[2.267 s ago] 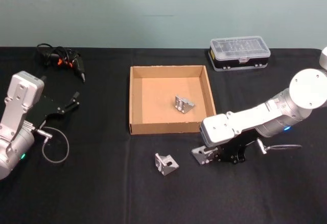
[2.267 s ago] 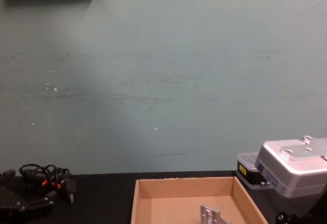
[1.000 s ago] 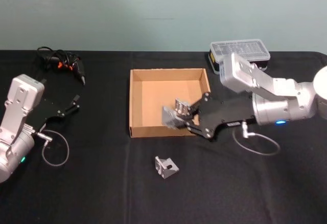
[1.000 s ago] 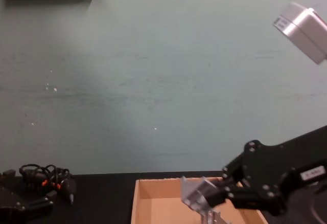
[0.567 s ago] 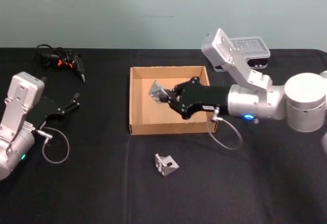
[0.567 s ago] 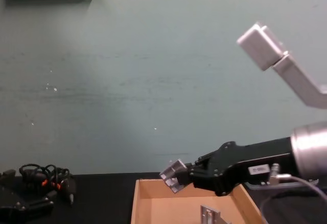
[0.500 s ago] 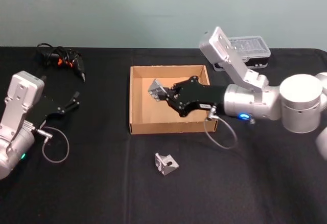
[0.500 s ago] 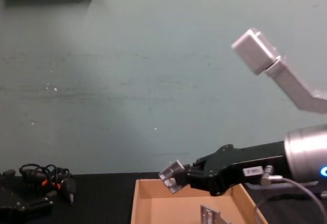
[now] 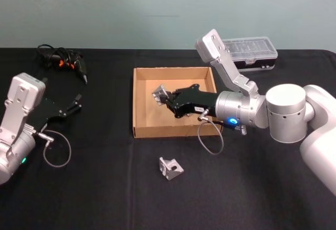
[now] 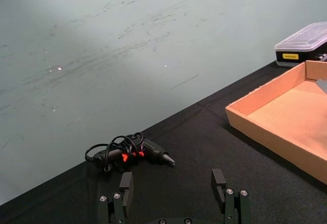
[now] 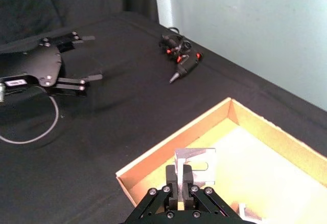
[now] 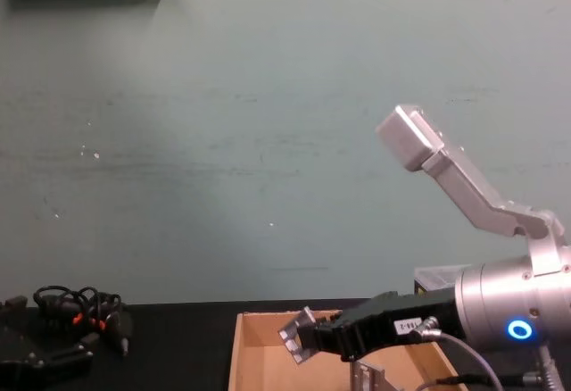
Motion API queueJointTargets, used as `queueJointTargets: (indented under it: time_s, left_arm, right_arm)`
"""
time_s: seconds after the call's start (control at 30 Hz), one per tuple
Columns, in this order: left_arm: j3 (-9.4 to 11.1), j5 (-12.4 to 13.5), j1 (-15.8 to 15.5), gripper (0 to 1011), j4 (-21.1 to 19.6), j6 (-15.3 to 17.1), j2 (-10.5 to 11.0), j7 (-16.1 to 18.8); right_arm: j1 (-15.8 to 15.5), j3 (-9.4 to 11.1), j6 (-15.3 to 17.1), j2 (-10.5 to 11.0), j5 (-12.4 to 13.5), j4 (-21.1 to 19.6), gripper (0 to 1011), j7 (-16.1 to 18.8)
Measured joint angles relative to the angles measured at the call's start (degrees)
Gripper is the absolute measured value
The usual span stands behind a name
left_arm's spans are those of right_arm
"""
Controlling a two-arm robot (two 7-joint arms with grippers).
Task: Use one hand to pick up the angle iron from the table and place it into the box.
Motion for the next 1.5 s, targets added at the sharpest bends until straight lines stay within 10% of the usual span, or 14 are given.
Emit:
queueJointTargets:
  time_s: [1.13, 1.5]
  left_arm:
    - [0.00, 0.00, 0.00, 1000, 0.00, 0.00, 0.00, 0.00]
    - [0.00, 0.00, 0.00, 1000, 0.00, 0.00, 0.00, 0.00]
  right_arm:
    - [-0.08, 1.51, 2.48, -3.45, -4.81, 4.36, 58, -1.11]
    - [-0.88, 2.45, 1.80, -3.37, -5.06, 2.68, 367, -0.72]
